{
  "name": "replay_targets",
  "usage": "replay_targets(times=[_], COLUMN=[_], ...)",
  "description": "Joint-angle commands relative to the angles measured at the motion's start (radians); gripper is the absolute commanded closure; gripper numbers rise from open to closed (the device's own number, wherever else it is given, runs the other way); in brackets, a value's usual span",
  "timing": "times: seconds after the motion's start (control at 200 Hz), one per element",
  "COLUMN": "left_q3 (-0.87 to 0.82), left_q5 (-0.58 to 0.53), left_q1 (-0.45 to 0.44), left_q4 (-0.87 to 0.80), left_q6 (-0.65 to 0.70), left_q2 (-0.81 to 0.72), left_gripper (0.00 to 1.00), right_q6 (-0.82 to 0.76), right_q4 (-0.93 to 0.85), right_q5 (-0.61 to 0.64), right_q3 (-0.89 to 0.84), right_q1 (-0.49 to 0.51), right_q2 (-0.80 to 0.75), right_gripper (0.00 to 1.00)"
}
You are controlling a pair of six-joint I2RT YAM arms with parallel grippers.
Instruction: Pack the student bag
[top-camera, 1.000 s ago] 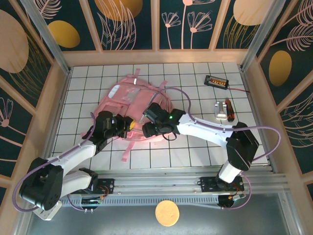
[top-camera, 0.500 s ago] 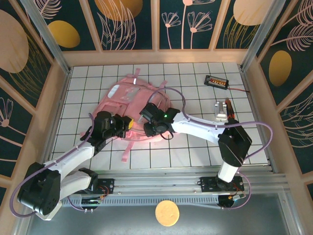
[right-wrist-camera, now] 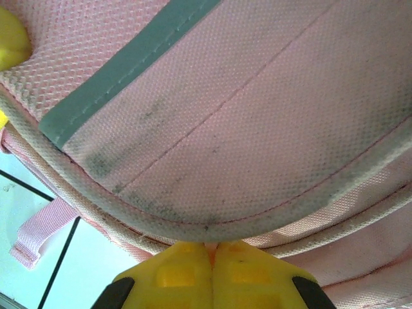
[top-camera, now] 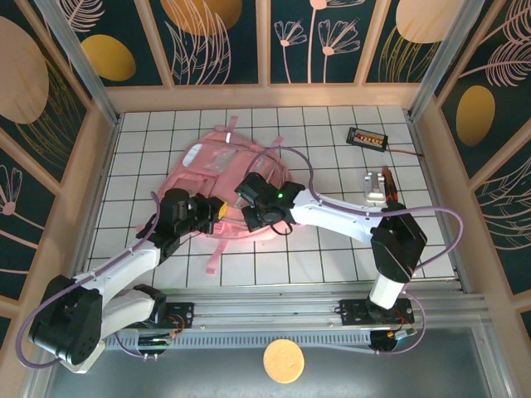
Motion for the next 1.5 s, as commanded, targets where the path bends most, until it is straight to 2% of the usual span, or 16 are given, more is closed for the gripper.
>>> replay_targets(times=[0.0,0.27,0.46,0.601,0.771,0.901,0.971,1.011,1.076,1.181,1.296,1.381,1.496], left_q3=[0.035,-0.023,-0.004,0.085,0.174,0.377,0.459,0.492,0.503,0.415,0.19,0.026,-0.021], left_q5=[0.014,-0.008,0.01,0.031,0.068,0.012,0.008,0.02,0.046,0.111,0.139,0.098,-0.009], left_q1=[-0.01,-0.009,-0.002,0.027,0.119,0.15,0.164,0.171,0.172,0.173,0.171,0.158,0.112], left_q4=[0.027,-0.055,-0.12,-0.258,-0.323,-0.526,-0.588,-0.6,-0.583,-0.472,-0.217,-0.036,-0.016], left_q6=[0.051,0.084,0.154,0.325,0.506,0.814,0.921,0.936,0.906,0.744,0.407,0.155,0.01], left_q2=[-0.034,-0.11,-0.118,-0.06,0.055,0.224,0.291,0.312,0.313,0.257,0.103,-0.027,-0.13], left_gripper=[1.0,1.0,1.0,1.0,1.0,1.0,1.0,0.83,0.63,0.45,0.44,0.47,0.46], right_q6=[-0.026,-0.104,-0.174,-0.199,-0.189,-0.164,-0.147,-0.137,-0.124,-0.108,-0.114,-0.122,-0.123], right_q4=[0.017,-0.005,0.002,0.023,0.067,0.081,0.097,0.104,0.107,0.116,0.113,0.106,0.106], right_q5=[0.027,0.01,-0.009,-0.067,-0.145,-0.172,-0.188,-0.191,-0.206,-0.231,-0.246,-0.249,-0.257], right_q3=[-0.023,-0.112,-0.085,-0.064,-0.094,-0.106,-0.109,-0.103,-0.078,-0.028,0.013,0.025,0.028], right_q1=[-0.035,-0.186,-0.235,-0.239,-0.221,-0.194,-0.178,-0.173,-0.169,-0.168,-0.17,-0.169,-0.172], right_q2=[-0.041,-0.126,-0.107,-0.087,-0.109,-0.109,-0.095,-0.081,-0.047,-0.008,0.019,0.028,0.032], right_gripper=[1.0,1.0,1.0,1.0,1.0,1.0,1.0,1.0,1.0,1.0,1.0,1.0,1.0])
